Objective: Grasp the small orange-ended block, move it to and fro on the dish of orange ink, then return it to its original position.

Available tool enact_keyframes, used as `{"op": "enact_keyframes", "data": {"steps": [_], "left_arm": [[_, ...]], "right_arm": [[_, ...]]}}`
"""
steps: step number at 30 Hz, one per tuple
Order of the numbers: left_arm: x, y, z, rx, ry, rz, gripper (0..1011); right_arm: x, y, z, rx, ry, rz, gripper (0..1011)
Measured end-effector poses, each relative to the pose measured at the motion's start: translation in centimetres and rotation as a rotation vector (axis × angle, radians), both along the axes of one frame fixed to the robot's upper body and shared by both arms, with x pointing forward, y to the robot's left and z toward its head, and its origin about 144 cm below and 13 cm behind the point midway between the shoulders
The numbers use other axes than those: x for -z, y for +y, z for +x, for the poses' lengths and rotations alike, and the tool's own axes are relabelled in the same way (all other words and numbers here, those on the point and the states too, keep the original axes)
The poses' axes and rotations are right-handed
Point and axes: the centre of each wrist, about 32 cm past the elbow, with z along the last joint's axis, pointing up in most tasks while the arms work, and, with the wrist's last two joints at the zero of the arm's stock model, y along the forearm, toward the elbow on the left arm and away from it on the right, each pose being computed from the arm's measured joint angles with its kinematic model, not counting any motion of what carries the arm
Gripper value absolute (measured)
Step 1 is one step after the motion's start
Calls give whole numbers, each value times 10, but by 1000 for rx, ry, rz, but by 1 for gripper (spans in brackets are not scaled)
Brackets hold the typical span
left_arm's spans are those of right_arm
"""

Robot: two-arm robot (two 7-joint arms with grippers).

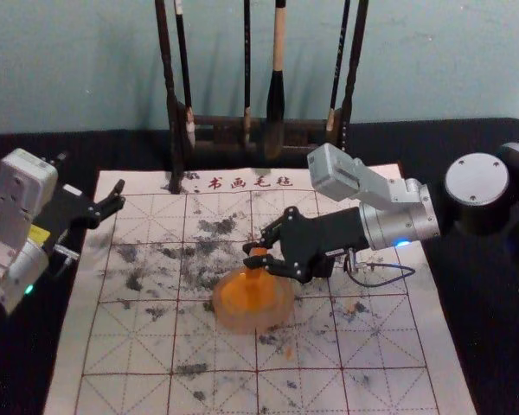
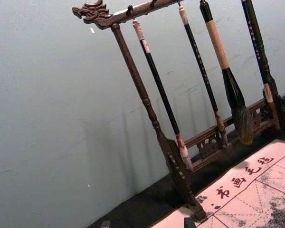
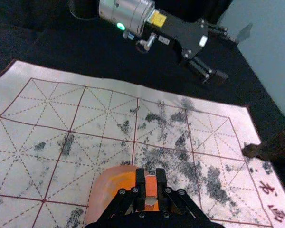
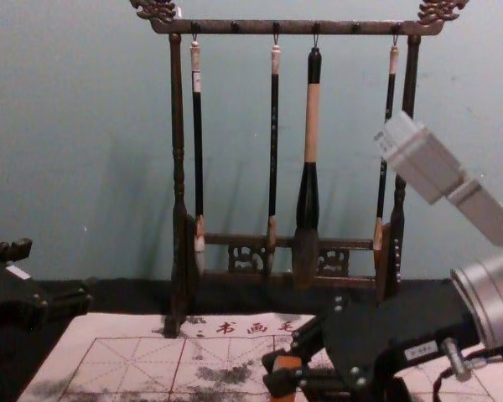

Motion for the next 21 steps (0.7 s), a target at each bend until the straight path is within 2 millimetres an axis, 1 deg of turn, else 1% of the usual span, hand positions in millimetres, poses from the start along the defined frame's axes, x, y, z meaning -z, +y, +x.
{"op": "enact_keyframes", "data": {"steps": [11,14,21], "left_arm": [[0,0,0,0,0,0,1001],[0,0,0,0,0,0,1001],[0,0,0,0,0,0,1001]], "right_arm": [[-18,-5,-8,5,-17,38,133],[-24,-10,-12,17,-29,46,133],[-33,-24,-20,49,-49,59,133]]}}
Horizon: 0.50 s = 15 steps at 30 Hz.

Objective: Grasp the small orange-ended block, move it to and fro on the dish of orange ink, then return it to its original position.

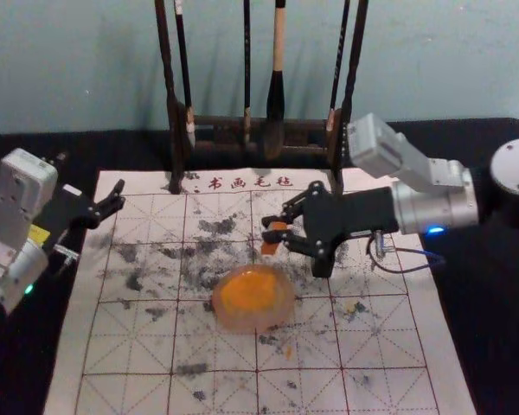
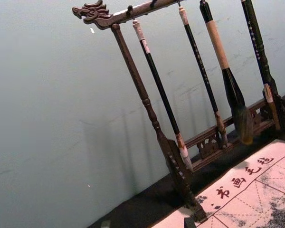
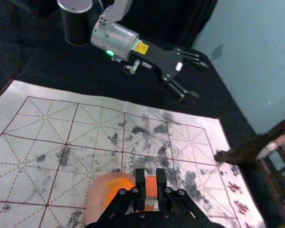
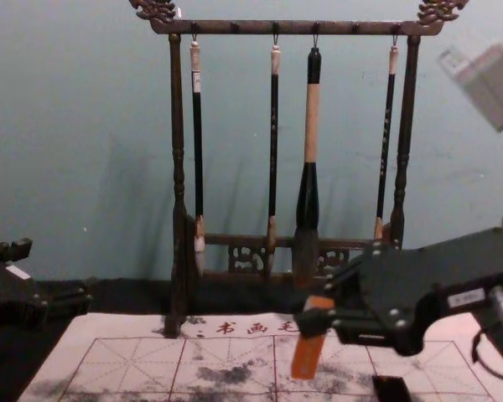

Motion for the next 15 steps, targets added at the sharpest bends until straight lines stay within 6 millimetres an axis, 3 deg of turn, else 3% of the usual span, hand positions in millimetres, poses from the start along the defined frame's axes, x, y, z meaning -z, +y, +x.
{"op": "enact_keyframes", "data": {"steps": [15], "left_arm": [[0,0,0,0,0,0,1001]], "right_arm": [[-9,-39,-20,100,-17,-10,133]]}}
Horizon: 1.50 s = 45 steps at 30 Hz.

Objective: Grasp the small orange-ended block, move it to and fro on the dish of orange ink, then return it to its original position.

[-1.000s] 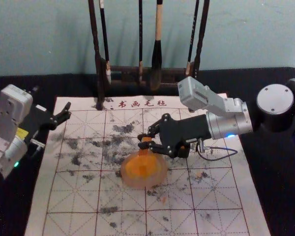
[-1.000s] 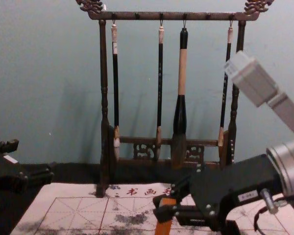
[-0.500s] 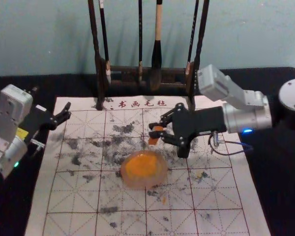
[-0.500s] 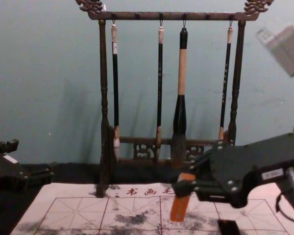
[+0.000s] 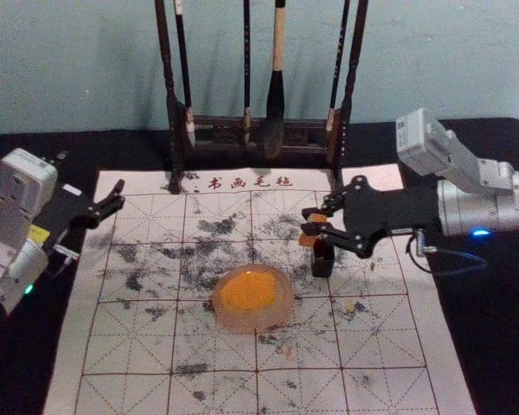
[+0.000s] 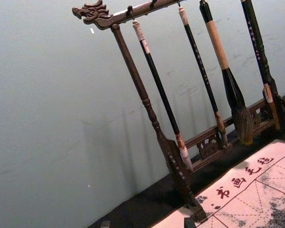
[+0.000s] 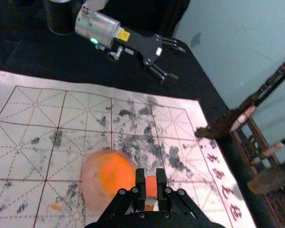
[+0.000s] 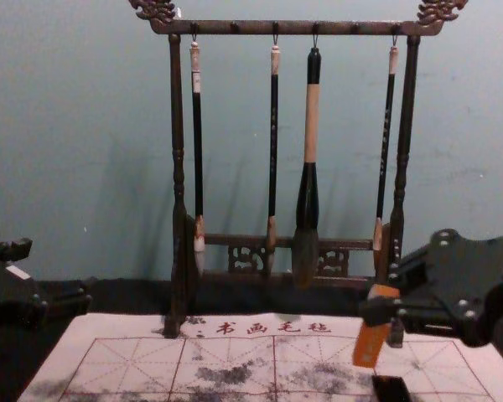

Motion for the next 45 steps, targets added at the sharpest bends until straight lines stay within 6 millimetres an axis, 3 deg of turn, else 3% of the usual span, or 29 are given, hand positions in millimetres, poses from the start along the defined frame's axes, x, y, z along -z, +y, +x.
{"op": "enact_keyframes", "data": {"steps": [16,45], "left_arm": [[0,0,0,0,0,0,1001],[0,0,0,0,0,0,1001]], "right_arm": [[14,-22,-5,79,46,-22,133],[28,-18,9,99,70,-29,133]]}}
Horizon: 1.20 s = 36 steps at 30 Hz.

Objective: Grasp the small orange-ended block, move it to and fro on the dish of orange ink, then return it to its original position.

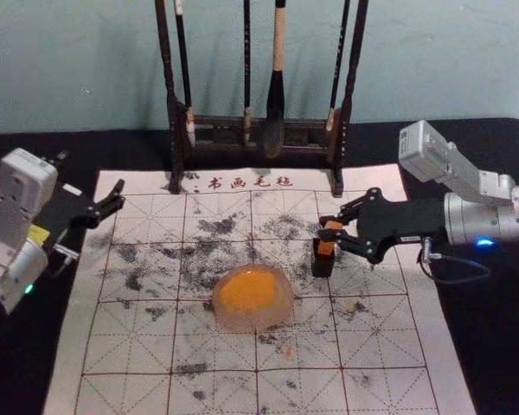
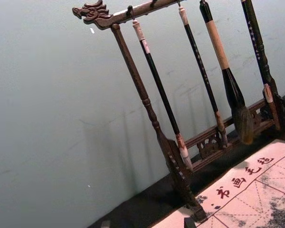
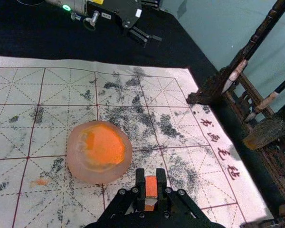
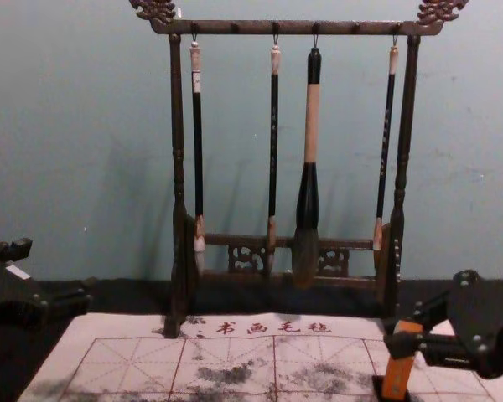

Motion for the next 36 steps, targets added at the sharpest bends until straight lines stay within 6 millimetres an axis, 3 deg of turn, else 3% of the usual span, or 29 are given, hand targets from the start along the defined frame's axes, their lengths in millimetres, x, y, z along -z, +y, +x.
{"op": "enact_keyframes", "data": {"steps": [36], "left_arm": [[0,0,0,0,0,0,1001]], "right_arm": [[21,4,5,15,31,-17,133]]}}
